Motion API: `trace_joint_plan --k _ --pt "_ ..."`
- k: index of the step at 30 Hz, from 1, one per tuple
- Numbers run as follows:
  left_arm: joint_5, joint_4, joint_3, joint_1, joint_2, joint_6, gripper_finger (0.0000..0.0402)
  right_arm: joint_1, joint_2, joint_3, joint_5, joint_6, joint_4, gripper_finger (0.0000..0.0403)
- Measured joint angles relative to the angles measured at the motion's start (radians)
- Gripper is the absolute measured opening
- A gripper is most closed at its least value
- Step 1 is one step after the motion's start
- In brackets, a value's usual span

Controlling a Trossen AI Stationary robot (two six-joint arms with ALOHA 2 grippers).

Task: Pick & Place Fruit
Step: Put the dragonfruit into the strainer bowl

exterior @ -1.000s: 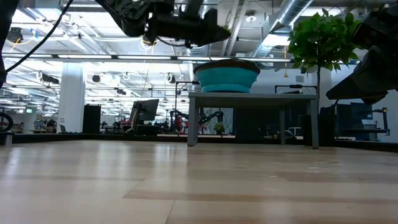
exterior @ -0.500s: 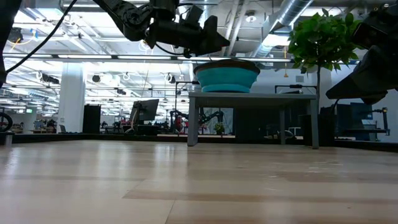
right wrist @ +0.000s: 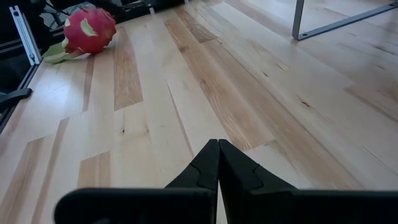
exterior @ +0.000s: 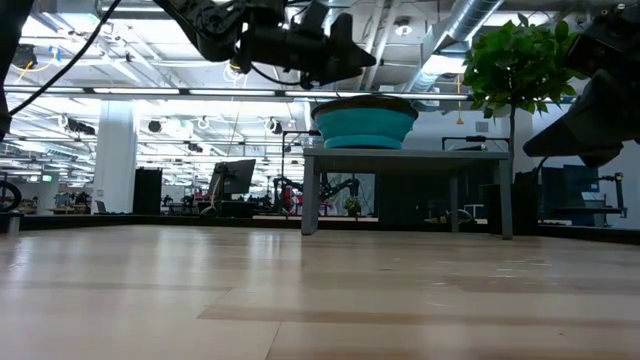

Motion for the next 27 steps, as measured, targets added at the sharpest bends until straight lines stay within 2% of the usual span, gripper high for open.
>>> trace_joint_plan --k 7,24,27 --pt "0.000 0.007 0.000 -0.025 0.000 0.000 0.0175 0.000 0.000 0.000 0.000 0.000 0.013 0.0000" --pt "-0.002 0.011 0.000 -0.100 -0.008 0.000 0.0137 0.000 0.000 0.000 -0.001 0.000 0.020 0.0000" --pt "0.028 0.009 -0.008 -0.125 -0.029 -0.003 0.0129 0.000 0.000 0.000 -0.001 0.009 0.021 0.0000"
